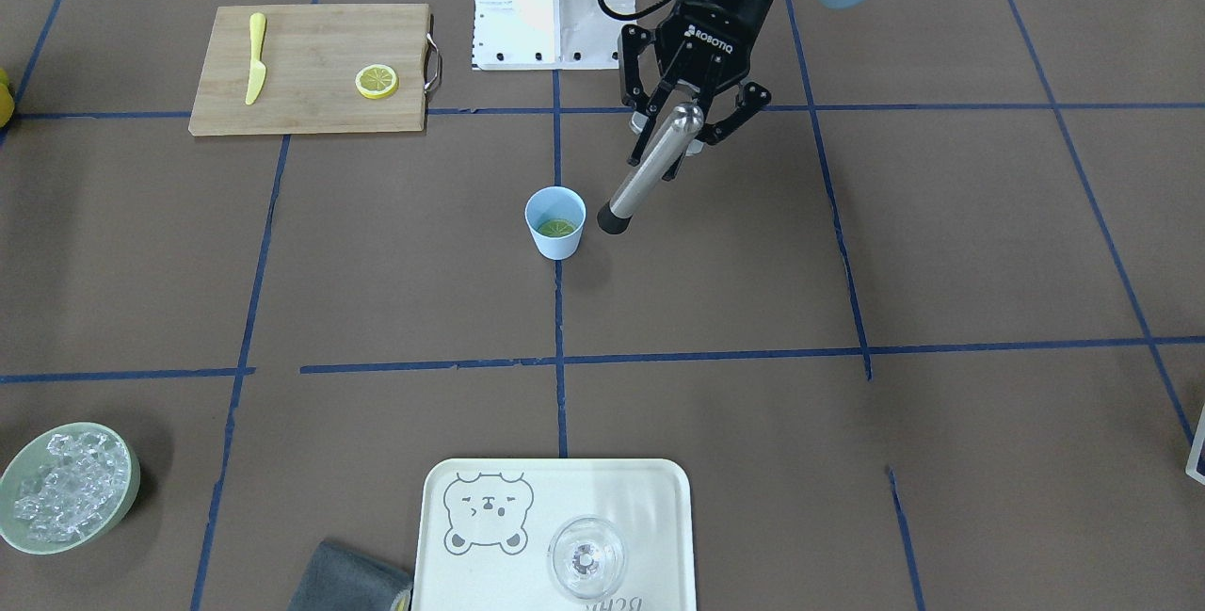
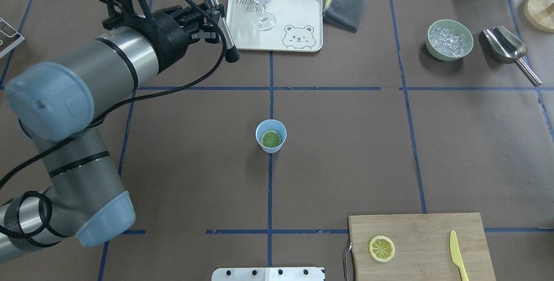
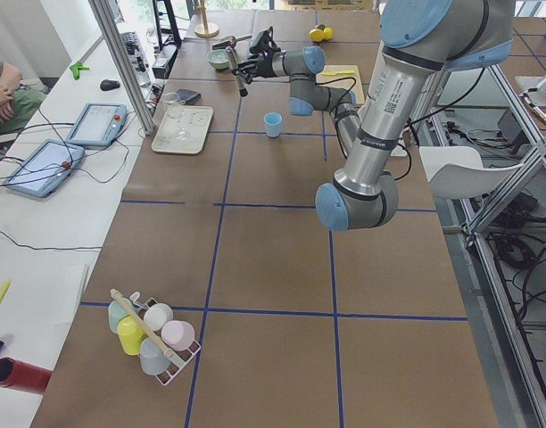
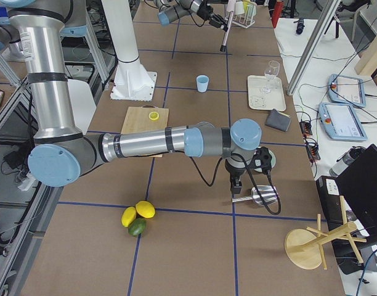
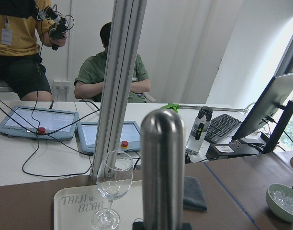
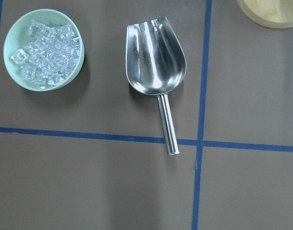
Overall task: Squeeze lemon into cup
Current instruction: 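Lower the muddler into the blue cup and press down on the lemon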
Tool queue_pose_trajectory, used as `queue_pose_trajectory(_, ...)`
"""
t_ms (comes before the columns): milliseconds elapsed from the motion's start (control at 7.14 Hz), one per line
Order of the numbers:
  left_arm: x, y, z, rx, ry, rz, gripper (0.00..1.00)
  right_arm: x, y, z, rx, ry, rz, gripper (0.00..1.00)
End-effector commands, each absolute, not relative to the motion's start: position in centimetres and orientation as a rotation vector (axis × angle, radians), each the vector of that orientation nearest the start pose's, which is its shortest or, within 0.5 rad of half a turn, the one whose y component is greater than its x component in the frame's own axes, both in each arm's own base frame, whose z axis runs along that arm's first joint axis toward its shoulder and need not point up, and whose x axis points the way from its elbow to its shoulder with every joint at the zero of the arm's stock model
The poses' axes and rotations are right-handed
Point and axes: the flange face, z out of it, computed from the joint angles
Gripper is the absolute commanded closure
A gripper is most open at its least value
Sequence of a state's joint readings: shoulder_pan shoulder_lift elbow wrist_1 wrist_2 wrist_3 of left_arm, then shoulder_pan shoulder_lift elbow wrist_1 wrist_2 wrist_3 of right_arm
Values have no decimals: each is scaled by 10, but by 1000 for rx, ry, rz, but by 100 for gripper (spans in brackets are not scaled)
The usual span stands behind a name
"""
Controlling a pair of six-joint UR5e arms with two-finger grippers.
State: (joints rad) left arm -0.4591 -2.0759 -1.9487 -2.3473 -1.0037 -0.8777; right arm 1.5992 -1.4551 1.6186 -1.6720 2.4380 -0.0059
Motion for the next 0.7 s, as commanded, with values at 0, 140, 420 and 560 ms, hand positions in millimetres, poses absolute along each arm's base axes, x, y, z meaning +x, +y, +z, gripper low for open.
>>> queue_pose_trajectory(0,434,-359,132,1295,1053,-324,100,93,-515,607,54,-826,29,0)
queue_pose_trajectory(140,448,-353,140,1307,1006,-273,100,92,-517,606,106,-798,2,0)
queue_pose_trajectory(420,486,-339,158,1312,992,-281,100,93,-512,611,159,-779,-12,0)
queue_pose_trajectory(560,495,-340,163,1308,982,-276,100,92,-511,612,149,-789,-6,0)
